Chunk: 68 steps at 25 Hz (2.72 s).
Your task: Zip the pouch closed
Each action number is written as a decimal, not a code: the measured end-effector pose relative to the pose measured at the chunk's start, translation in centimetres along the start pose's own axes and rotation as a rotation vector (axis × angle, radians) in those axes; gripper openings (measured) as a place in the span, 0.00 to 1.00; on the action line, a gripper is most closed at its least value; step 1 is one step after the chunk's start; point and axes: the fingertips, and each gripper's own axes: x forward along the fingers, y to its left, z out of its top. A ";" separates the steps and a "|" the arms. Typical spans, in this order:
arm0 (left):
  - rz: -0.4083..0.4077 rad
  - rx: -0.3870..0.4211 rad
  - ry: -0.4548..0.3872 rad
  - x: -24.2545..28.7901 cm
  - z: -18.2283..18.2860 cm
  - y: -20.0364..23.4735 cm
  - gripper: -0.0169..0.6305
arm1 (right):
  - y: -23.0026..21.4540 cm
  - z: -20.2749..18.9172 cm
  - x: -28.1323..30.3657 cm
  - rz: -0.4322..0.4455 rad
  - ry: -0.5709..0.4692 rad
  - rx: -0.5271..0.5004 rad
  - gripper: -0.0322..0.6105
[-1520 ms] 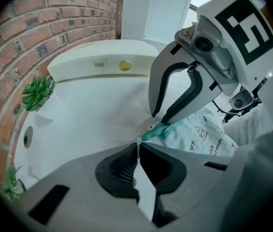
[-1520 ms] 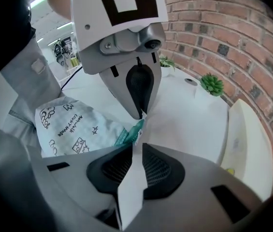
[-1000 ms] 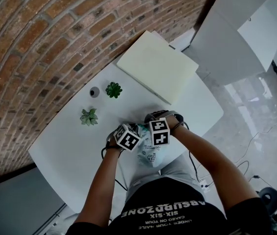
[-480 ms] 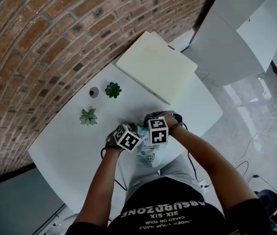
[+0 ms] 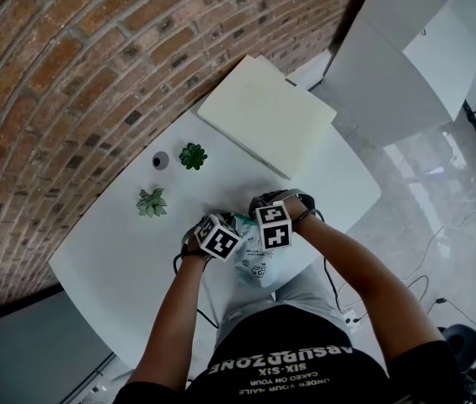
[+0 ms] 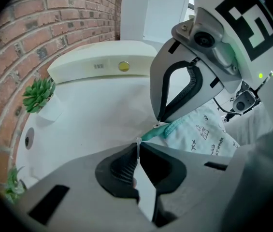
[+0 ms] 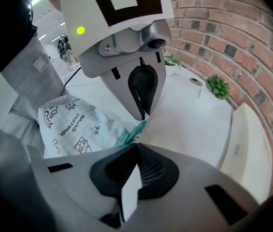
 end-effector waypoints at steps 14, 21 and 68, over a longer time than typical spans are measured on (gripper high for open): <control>0.017 0.001 -0.007 0.0 -0.2 0.3 0.06 | 0.6 -0.2 -0.3 0.003 0.034 -0.062 0.05; 0.016 -0.004 -0.007 0.1 -0.2 0.3 0.06 | 0.8 -0.2 -0.5 0.015 0.039 -0.065 0.05; 0.040 0.007 -0.008 0.0 -0.1 0.1 0.06 | 2.7 -2.0 -1.4 0.051 0.108 -0.163 0.05</control>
